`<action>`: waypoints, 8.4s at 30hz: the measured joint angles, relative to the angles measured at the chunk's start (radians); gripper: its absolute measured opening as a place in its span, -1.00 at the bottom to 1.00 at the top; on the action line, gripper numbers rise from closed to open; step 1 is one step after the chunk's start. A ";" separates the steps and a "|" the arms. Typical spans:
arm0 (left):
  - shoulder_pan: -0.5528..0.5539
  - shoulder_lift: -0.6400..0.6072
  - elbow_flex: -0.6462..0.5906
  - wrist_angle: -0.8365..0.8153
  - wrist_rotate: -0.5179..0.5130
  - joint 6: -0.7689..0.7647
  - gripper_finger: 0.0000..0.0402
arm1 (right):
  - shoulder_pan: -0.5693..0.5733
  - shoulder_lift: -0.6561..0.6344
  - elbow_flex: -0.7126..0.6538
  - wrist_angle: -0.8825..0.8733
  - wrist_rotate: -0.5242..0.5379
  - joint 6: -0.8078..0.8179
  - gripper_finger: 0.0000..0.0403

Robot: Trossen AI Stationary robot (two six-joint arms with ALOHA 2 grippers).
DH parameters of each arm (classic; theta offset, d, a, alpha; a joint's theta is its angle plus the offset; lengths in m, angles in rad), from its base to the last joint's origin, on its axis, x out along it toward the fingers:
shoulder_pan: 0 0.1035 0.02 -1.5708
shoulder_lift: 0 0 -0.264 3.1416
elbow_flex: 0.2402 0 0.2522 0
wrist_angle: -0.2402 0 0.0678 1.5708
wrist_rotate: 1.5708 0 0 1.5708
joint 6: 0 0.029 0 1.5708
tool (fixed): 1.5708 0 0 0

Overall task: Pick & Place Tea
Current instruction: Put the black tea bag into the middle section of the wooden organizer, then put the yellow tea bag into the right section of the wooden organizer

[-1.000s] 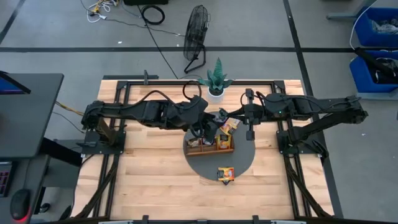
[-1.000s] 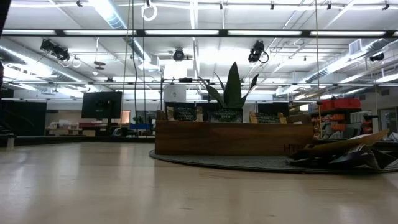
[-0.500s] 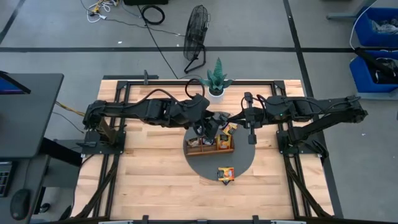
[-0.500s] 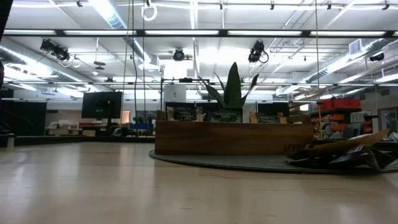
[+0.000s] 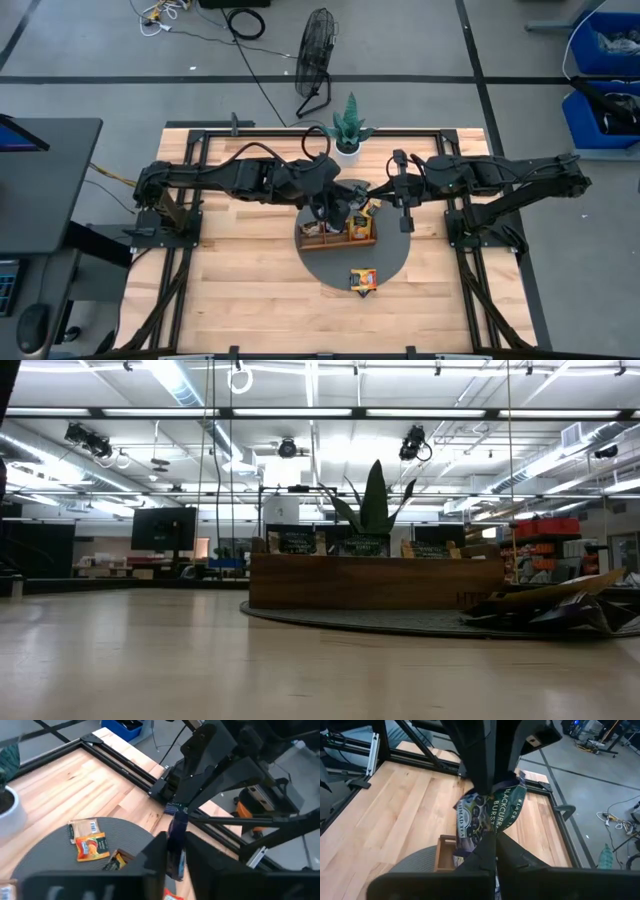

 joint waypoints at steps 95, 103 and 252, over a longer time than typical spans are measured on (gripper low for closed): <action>-0.237 0.000 0.000 -0.740 -0.601 -0.051 -0.67 | -0.157 0.565 0.265 -0.384 -0.394 0.197 -1.00; -0.241 -0.010 0.000 -0.805 -0.604 -0.099 -0.72 | -0.159 0.688 0.288 -0.392 -0.402 0.208 -1.00; -0.493 -0.046 -0.433 -0.672 -0.639 -0.495 -0.72 | 0.320 0.380 -0.632 0.538 -0.091 1.979 0.21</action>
